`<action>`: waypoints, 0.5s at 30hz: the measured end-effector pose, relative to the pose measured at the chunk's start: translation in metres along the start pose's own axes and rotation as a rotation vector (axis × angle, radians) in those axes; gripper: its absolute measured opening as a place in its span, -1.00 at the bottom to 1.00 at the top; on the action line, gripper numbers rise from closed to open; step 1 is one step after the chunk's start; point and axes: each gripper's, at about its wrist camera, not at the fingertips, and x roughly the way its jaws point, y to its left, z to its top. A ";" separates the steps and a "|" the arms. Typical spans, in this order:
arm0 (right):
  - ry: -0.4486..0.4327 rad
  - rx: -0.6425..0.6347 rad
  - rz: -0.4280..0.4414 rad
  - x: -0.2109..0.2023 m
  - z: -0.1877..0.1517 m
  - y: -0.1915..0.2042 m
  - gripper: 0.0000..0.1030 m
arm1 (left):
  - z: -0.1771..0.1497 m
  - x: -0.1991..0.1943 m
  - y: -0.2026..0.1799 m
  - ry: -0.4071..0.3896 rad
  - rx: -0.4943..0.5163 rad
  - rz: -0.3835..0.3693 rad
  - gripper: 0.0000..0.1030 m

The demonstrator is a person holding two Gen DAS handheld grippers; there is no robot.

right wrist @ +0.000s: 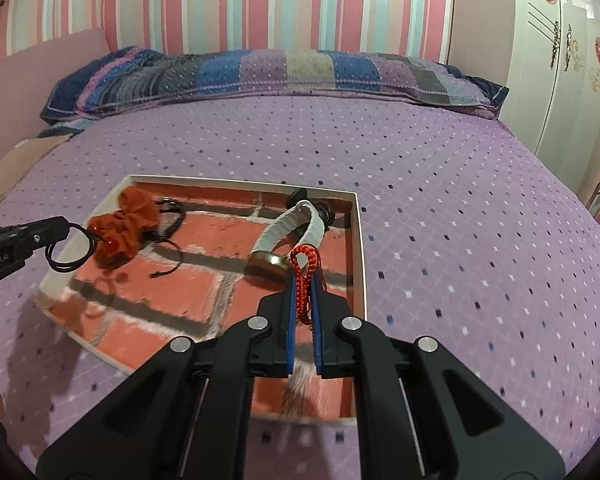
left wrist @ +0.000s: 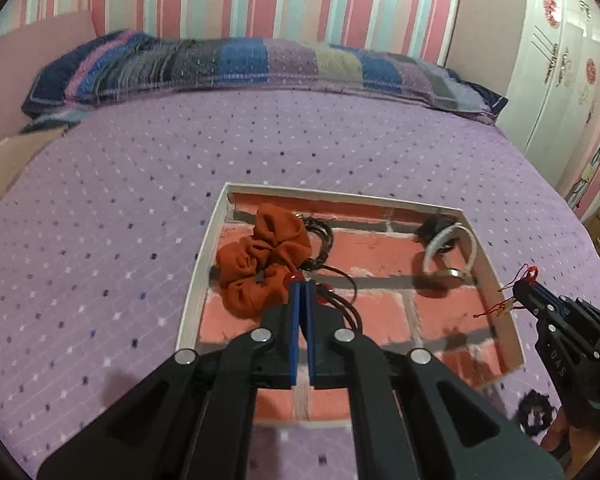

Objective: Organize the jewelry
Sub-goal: 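Carry the hair tie and red charm in both tools over the tray, then open both tools to drop the hair tie and charm into the tray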

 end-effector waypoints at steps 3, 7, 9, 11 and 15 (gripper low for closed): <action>0.026 -0.010 -0.014 0.020 0.000 -0.001 -0.86 | 0.002 0.025 0.008 0.032 -0.009 0.022 -0.94; 0.060 -0.006 -0.018 0.043 -0.001 -0.005 -0.86 | -0.002 0.047 0.016 0.062 0.002 0.068 -0.94; 0.072 -0.016 -0.026 0.051 -0.001 -0.005 -0.86 | -0.004 0.055 0.018 0.069 0.012 0.090 -0.94; 0.094 -0.012 -0.028 0.059 -0.003 -0.006 -0.86 | -0.006 0.063 0.019 0.079 0.020 0.110 -0.94; 0.128 0.001 -0.031 0.073 -0.007 -0.011 -0.86 | -0.009 0.072 0.019 0.081 0.035 0.118 -0.93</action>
